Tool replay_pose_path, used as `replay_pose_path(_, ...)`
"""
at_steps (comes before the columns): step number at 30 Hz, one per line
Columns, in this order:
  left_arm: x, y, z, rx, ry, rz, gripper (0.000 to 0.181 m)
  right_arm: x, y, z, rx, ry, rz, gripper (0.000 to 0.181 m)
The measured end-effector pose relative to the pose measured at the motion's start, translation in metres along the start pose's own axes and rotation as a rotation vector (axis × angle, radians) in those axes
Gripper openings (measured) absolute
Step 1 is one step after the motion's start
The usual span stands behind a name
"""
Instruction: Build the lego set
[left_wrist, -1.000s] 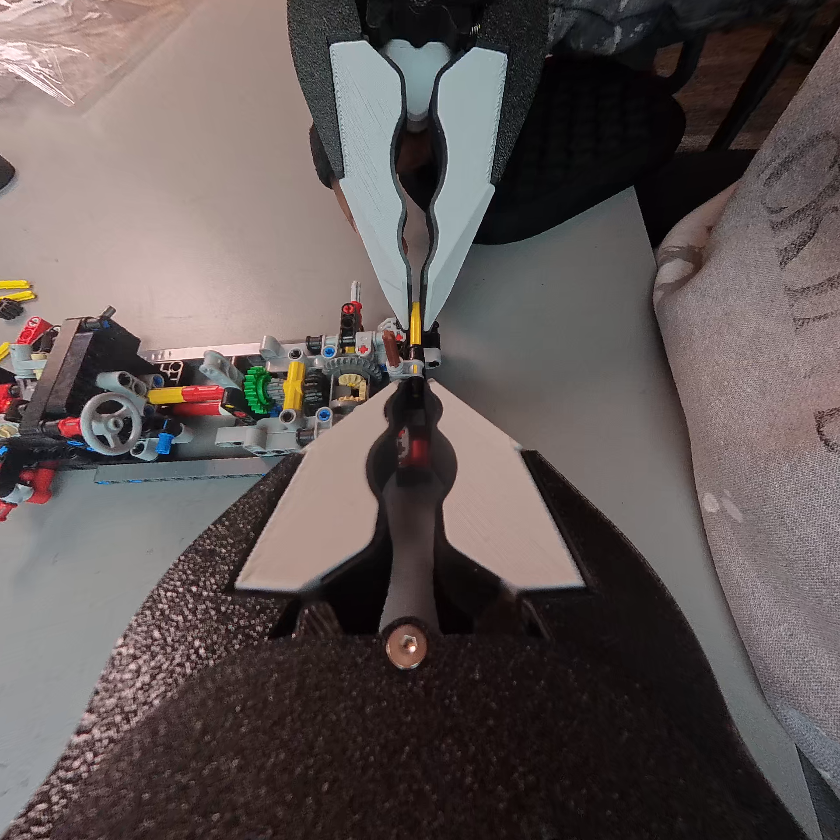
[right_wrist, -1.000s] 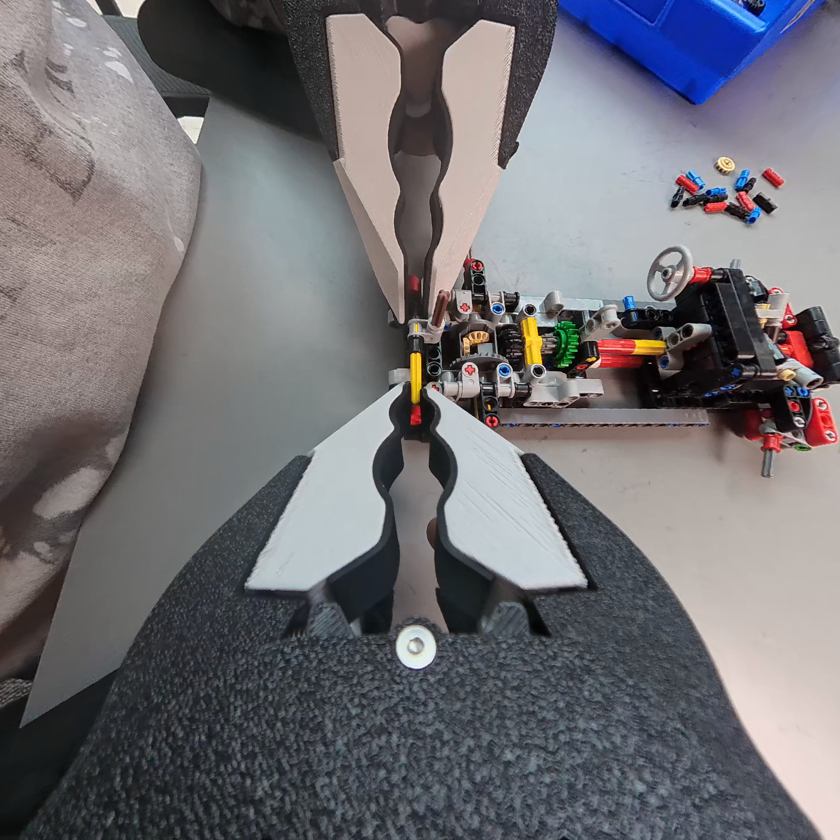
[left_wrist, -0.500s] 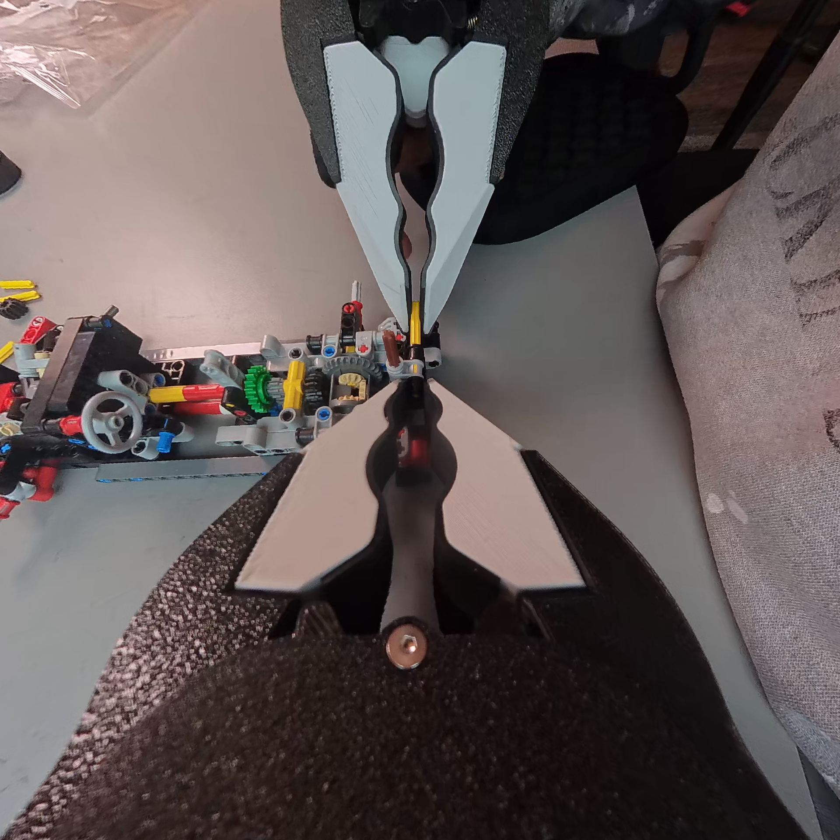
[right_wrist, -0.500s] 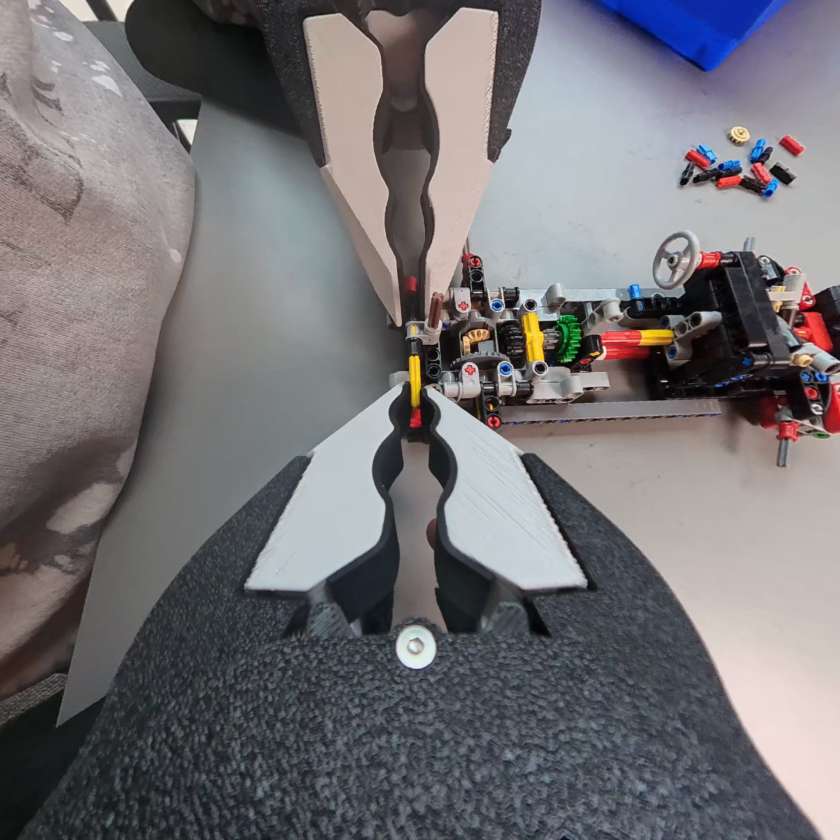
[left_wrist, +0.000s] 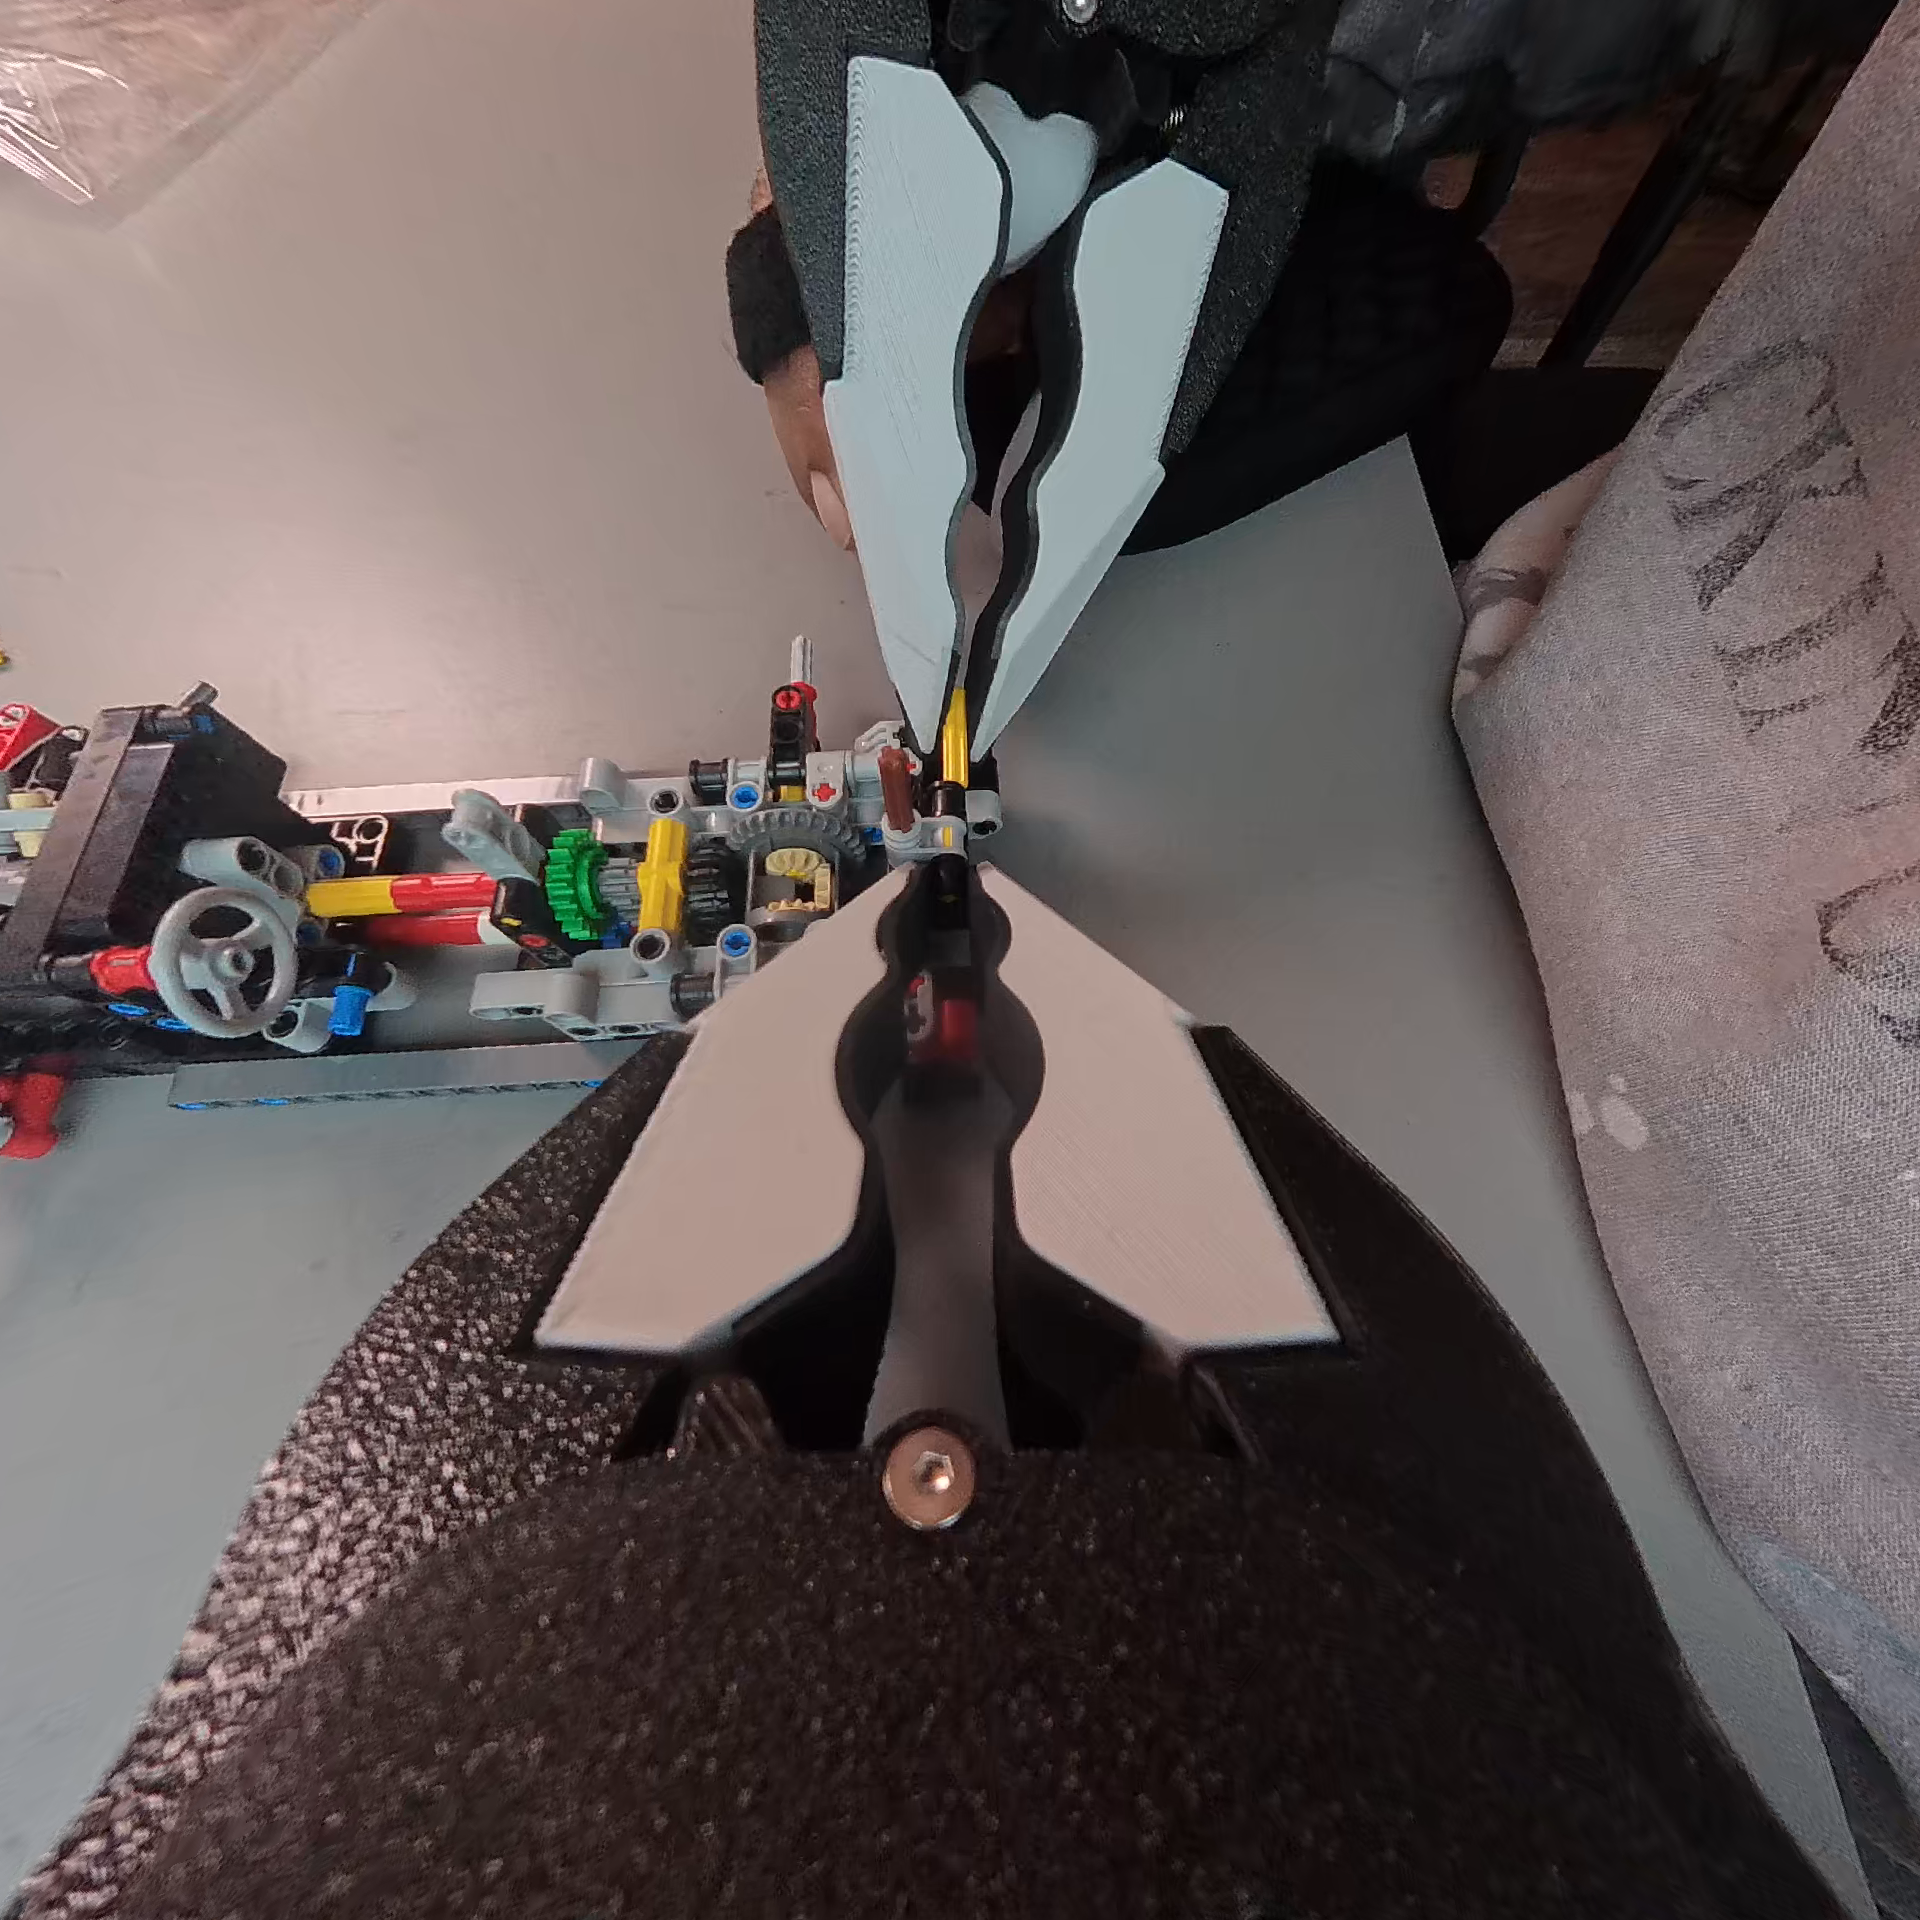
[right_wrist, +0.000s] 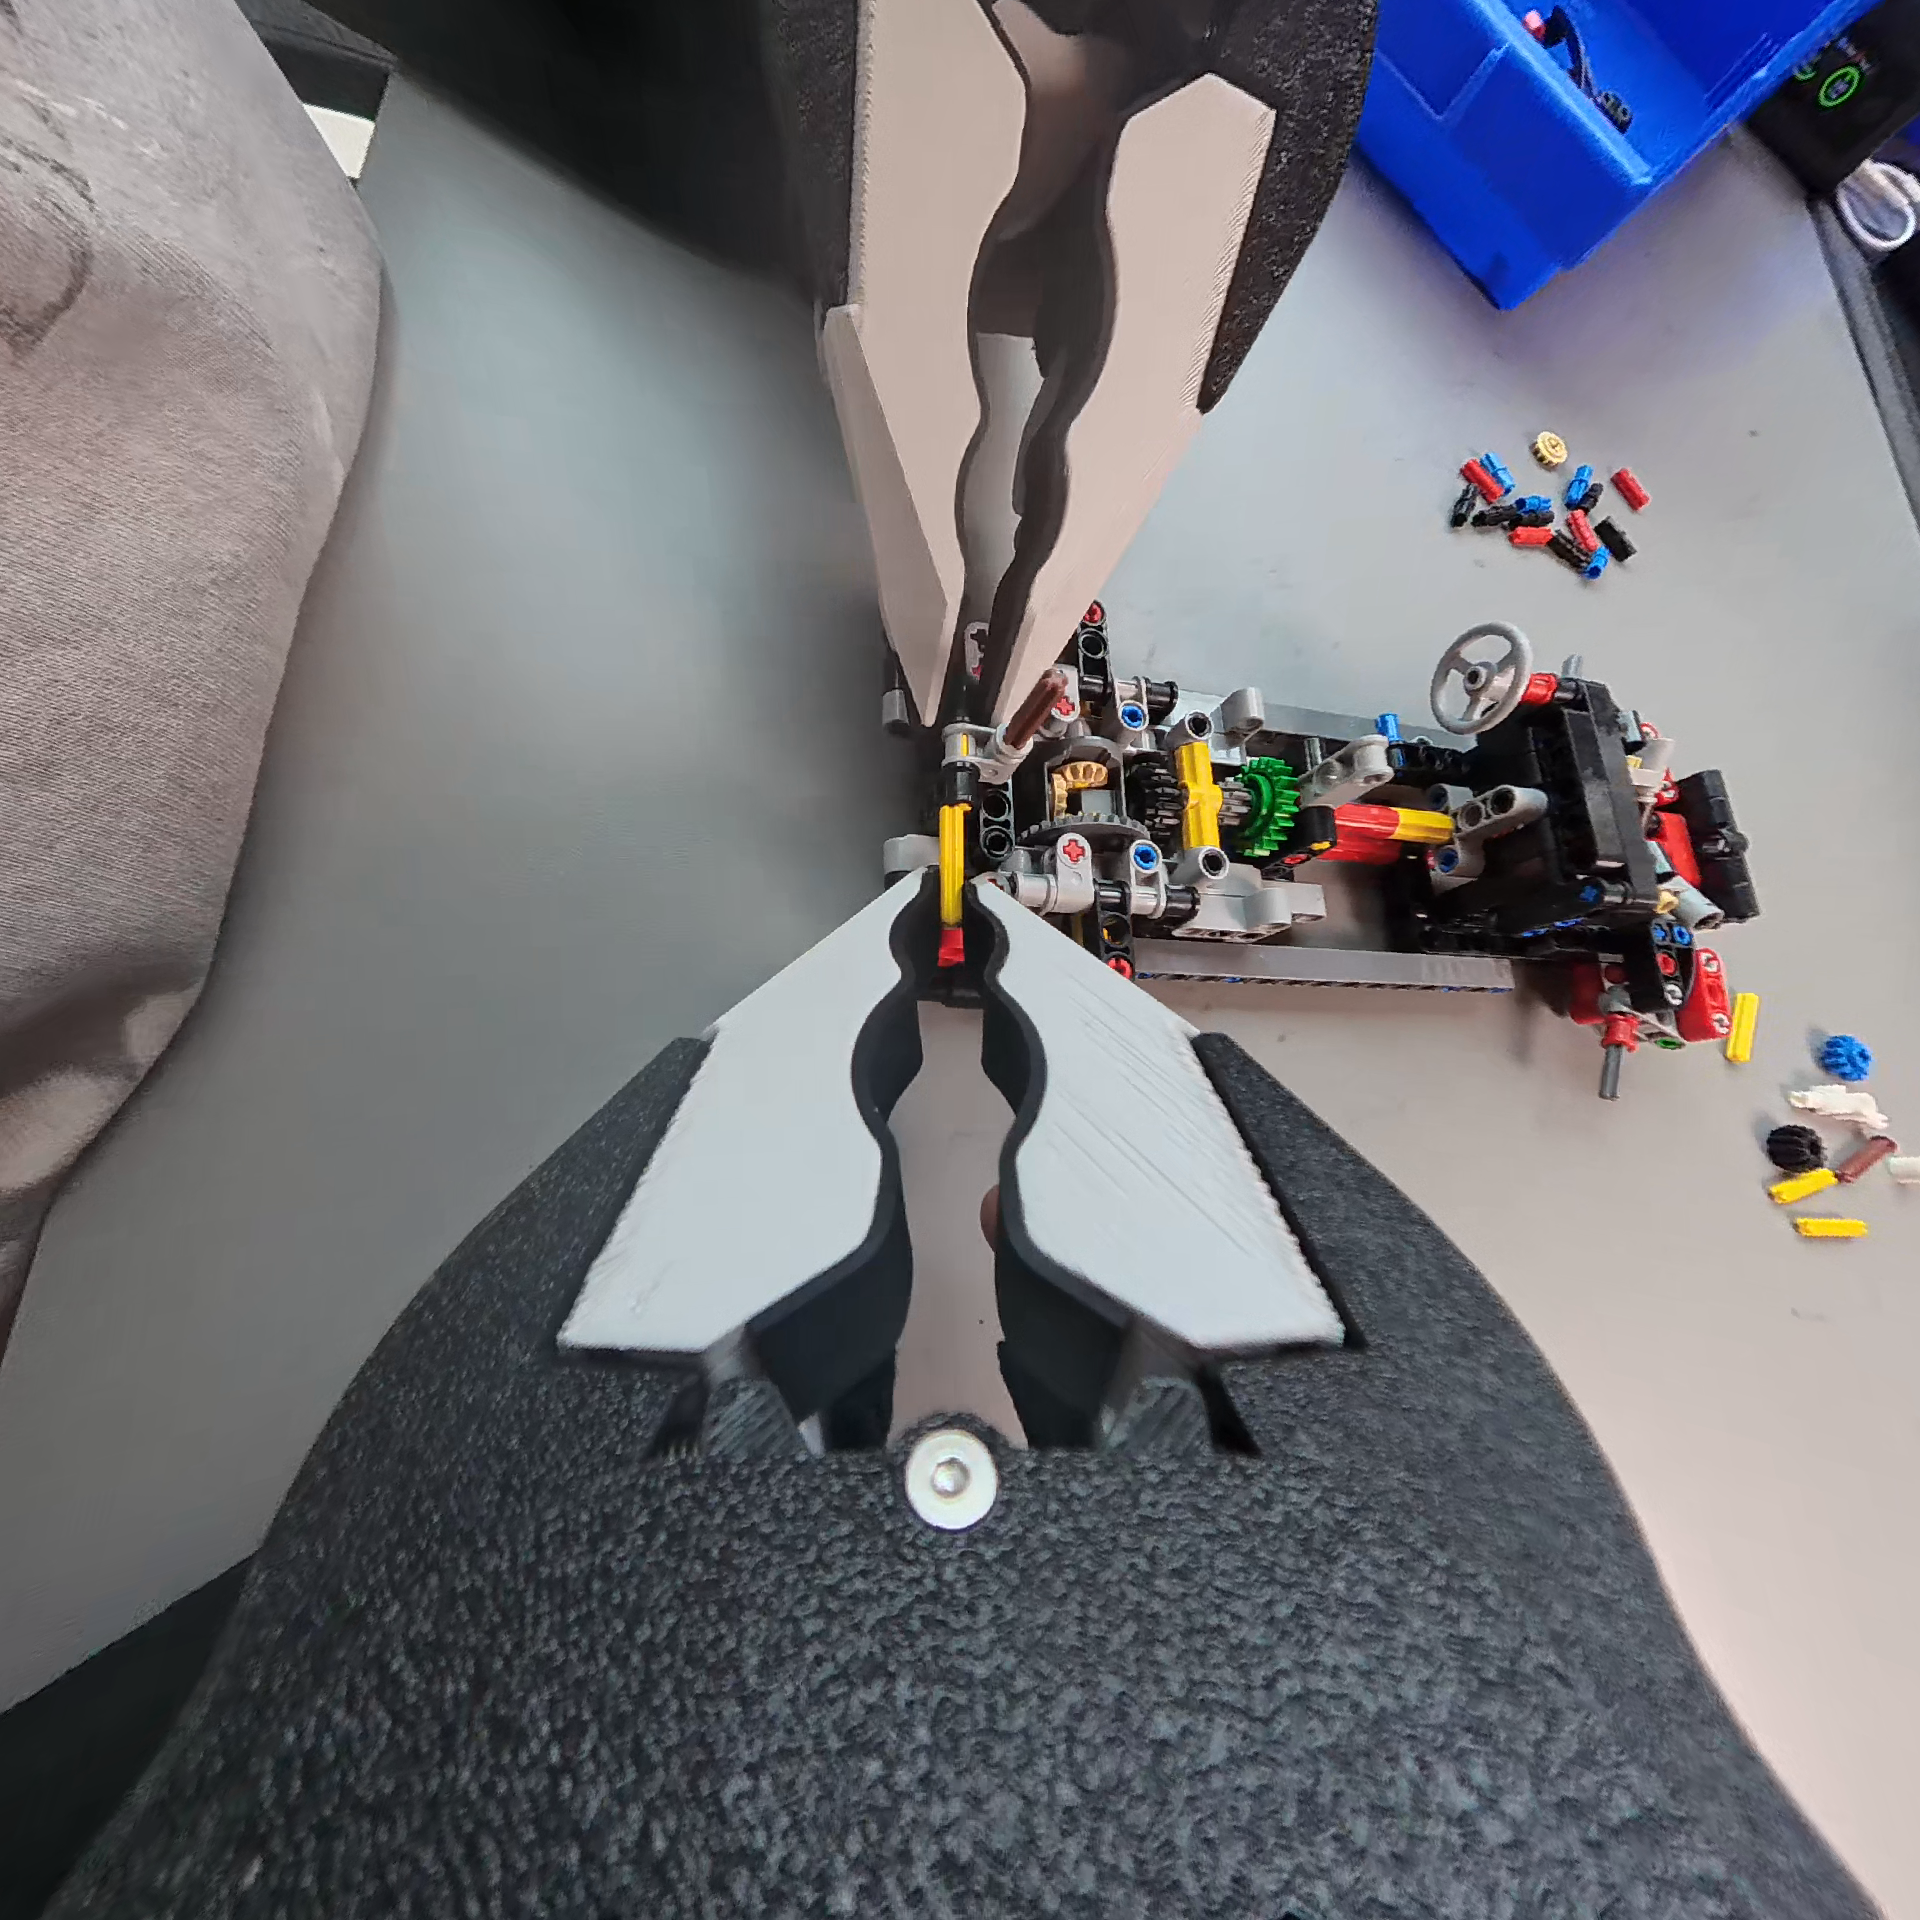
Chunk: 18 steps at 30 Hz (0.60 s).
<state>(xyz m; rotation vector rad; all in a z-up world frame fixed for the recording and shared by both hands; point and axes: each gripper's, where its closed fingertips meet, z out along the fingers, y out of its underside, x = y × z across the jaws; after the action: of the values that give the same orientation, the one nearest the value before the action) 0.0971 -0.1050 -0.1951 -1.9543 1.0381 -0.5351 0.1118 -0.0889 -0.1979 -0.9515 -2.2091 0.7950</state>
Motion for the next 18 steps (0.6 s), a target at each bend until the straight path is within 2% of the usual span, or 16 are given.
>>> replay_pose_path(1, 0.0, 0.0, 0.0, 0.0, 0.002, 0.0, 0.006, 0.0, 0.0001, 0.0, 0.0, 0.007, -0.006, 0.0)
replay_pose_path(10, 0.0, 0.0002, 0.0, 0.0, -0.005, 0.018, 0.006, 0.0001, 0.0006, -0.0007, -0.009, 0.042, -0.009, 0.0)
replay_pose_path(18, -0.0002, 0.0004, -0.0004, 0.0, -0.018, 0.036, 0.006, 0.0004, 0.0002, -0.0001, -0.014, 0.01, 0.041, 0.0)
